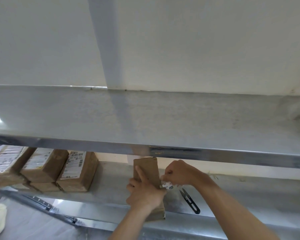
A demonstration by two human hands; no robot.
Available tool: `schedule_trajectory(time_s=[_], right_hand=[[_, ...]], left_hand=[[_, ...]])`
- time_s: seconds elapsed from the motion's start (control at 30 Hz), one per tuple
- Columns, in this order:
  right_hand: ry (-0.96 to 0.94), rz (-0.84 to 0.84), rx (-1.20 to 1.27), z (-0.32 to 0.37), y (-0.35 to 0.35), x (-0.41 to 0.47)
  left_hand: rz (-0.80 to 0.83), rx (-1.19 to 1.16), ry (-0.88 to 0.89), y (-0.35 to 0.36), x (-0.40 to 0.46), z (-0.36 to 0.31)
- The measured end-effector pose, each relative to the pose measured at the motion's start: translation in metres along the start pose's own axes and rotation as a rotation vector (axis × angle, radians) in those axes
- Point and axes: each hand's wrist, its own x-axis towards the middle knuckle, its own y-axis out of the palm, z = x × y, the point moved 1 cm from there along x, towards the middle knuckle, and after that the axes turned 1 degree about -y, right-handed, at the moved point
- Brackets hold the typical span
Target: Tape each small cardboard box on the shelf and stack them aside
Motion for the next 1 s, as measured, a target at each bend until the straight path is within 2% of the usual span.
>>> schedule_trajectory(time_s=[0.07, 0.2, 0.43, 0.73, 0.83, 0.93, 1.0], right_hand=[[0.037, 0.038, -0.005, -0.006, 0.000, 0.000], [0.110, -0.001, 0.048, -0.020, 0.007, 0.002], [0.131, 0.007, 0.063, -0.014, 0.013, 0.005], [0.130, 0.002, 0.050, 0.024, 0.035, 0.017], [0.148, -0.014, 0.064, 0.032, 0.041, 0.021], [0.131, -0.023, 0.082, 0.038, 0.042, 0.025], [0.124, -0.030, 0.077, 0.042, 0.045, 0.027]], left_hand=[[0.032, -0.015, -0.012, -0.003, 0.002, 0.004], [0.113, -0.116, -0.005, -0.017, 0.005, 0.016], [0.287, -0.500, 0.039, -0.043, 0.031, 0.080], [0.396, -0.785, 0.030, -0.030, 0.065, 0.128], [0.388, -0.871, 0.032, -0.031, 0.067, 0.135], [0.381, -0.834, 0.032, -0.037, 0.067, 0.143], [0.301, -0.642, 0.076, -0.043, 0.065, 0.146]])
